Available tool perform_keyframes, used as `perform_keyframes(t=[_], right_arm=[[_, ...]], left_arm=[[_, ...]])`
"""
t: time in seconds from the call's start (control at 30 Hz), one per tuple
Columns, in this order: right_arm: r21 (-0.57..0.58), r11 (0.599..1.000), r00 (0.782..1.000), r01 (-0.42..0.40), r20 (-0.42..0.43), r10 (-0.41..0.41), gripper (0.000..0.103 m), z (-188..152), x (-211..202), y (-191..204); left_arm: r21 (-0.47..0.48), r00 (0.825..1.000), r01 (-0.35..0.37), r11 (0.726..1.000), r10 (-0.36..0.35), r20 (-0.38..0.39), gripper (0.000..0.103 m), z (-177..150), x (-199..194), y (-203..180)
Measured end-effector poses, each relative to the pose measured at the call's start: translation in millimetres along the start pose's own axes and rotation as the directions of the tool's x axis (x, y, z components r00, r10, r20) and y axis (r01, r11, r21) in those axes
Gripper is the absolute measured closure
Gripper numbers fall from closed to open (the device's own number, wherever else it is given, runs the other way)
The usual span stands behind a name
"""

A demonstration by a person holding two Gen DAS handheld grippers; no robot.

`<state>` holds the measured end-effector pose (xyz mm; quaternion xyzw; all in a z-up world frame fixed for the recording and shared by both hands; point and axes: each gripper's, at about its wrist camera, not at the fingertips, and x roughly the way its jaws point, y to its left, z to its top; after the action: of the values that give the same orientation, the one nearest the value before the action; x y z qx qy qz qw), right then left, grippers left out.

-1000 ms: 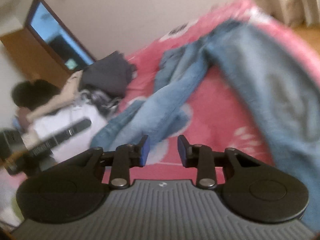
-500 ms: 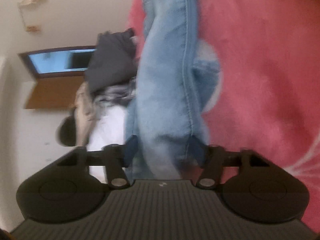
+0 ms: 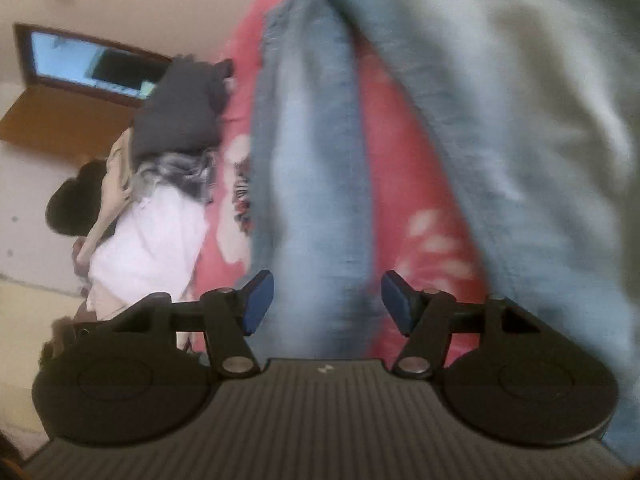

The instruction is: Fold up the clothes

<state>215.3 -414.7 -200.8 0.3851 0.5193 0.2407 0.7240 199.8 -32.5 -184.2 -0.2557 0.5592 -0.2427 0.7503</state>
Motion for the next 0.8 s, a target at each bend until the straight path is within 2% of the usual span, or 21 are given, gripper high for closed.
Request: perform_keyframes(t=[0.07, 0.17, 0.27, 0.37, 0.43, 0.47, 0.5, 0.53, 0.6, 0.67, 0.8], right_arm=[[-0.029, 0.999, 0.998, -0.028, 0.052, 0.030, 0.043, 6.8, -10.3, 1.6], [-0.121, 0.993, 0.991, -0.006, 0.136, 0.022, 0.042, 33.4, -7.5, 15.8], [-0.199, 0.979, 0.979, 0.048, 0.204, -0.006, 0.043, 67.2, 14.3, 27.3], [-0.215, 0.969, 0.972, 0.120, 0.223, -0.071, 0.048, 100.1, 52.6, 29.4], [-0.212, 0.967, 0.973, 0.144, 0.208, -0.100, 0.054, 108.6, 65.4, 23.9], [-0.210, 0.964, 0.973, 0.162, 0.197, -0.120, 0.060, 110.1, 71.2, 21.3], [-0.209, 0.962, 0.972, 0.176, 0.191, -0.136, 0.067, 110.0, 77.6, 19.8], [-0.213, 0.960, 0.971, 0.180, 0.194, -0.139, 0.069, 108.8, 81.3, 17.6], [-0.228, 0.957, 0.970, 0.181, 0.205, -0.134, 0.083, 105.9, 86.2, 12.8], [-0.233, 0.956, 0.969, 0.175, 0.211, -0.126, 0.094, 105.1, 86.7, 12.9], [-0.271, 0.947, 0.967, 0.174, 0.228, -0.112, 0.094, 102.5, 86.0, 23.1]], left_arm=[[0.026, 0.998, -0.062, 0.998, 0.061, 0.035, 0.031, 28.5, 9.4, 0.9], [0.062, 0.984, -0.156, 0.986, 0.150, 0.091, 0.028, 71.3, 23.6, 2.4], [0.091, 0.960, -0.250, 0.964, 0.235, 0.149, 0.028, 114.1, 37.7, 3.8], [0.115, 0.926, -0.343, 0.932, 0.315, 0.209, 0.034, 156.9, 51.9, 5.2], [0.113, 0.909, -0.378, 0.919, 0.345, 0.235, 0.049, 166.8, 56.0, 5.6], [0.107, 0.902, -0.389, 0.915, 0.355, 0.244, 0.052, 166.9, 56.6, 5.7], [0.102, 0.896, -0.400, 0.911, 0.365, 0.253, 0.061, 167.0, 57.2, 5.8], [0.096, 0.890, -0.410, 0.907, 0.374, 0.262, 0.079, 167.0, 57.8, 5.9], [0.084, 0.876, -0.431, 0.899, 0.394, 0.279, 0.100, 167.1, 59.1, 6.0], [0.072, 0.861, -0.451, 0.890, 0.412, 0.296, 0.101, 167.3, 60.3, 6.2], [0.047, 0.830, -0.490, 0.871, 0.449, 0.329, 0.101, 167.5, 62.8, 6.5]])
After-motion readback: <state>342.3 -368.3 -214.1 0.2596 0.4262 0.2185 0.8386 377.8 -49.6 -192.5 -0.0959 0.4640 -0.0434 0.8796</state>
